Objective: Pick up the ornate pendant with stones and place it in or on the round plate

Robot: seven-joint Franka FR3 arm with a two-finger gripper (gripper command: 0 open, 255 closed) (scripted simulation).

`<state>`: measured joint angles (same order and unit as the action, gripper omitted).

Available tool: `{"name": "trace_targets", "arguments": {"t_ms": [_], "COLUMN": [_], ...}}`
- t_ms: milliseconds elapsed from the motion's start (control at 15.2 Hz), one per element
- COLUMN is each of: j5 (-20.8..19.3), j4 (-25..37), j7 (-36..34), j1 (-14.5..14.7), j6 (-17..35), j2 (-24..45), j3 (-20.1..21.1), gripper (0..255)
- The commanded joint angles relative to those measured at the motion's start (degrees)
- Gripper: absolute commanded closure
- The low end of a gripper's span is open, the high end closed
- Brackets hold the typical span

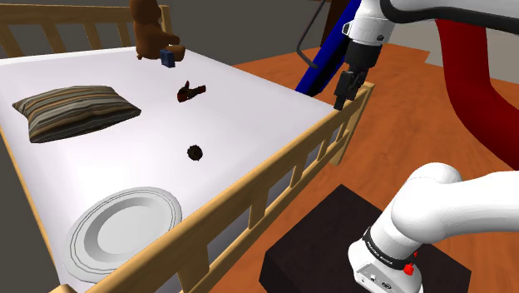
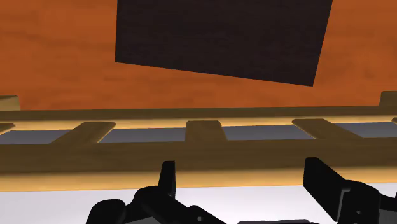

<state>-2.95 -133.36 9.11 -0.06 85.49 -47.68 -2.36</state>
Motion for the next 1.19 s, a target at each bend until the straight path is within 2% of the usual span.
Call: {"name": "trace_targets", "arguments": {"t_ms": [0, 594, 1122], "j5": [0.0, 5.1, 6.8], "j4": [0.0, -5.3, -4.4], "j7": [0.0, -8.8, -16.5], "j1": [0.0, 2.5, 3.8], "j6": [0.0, 16.6, 31.1], "j2": [0.0, 7.5, 19.3], "j3": [0.0, 7.5, 14.3], "gripper": [0, 0, 0]}}
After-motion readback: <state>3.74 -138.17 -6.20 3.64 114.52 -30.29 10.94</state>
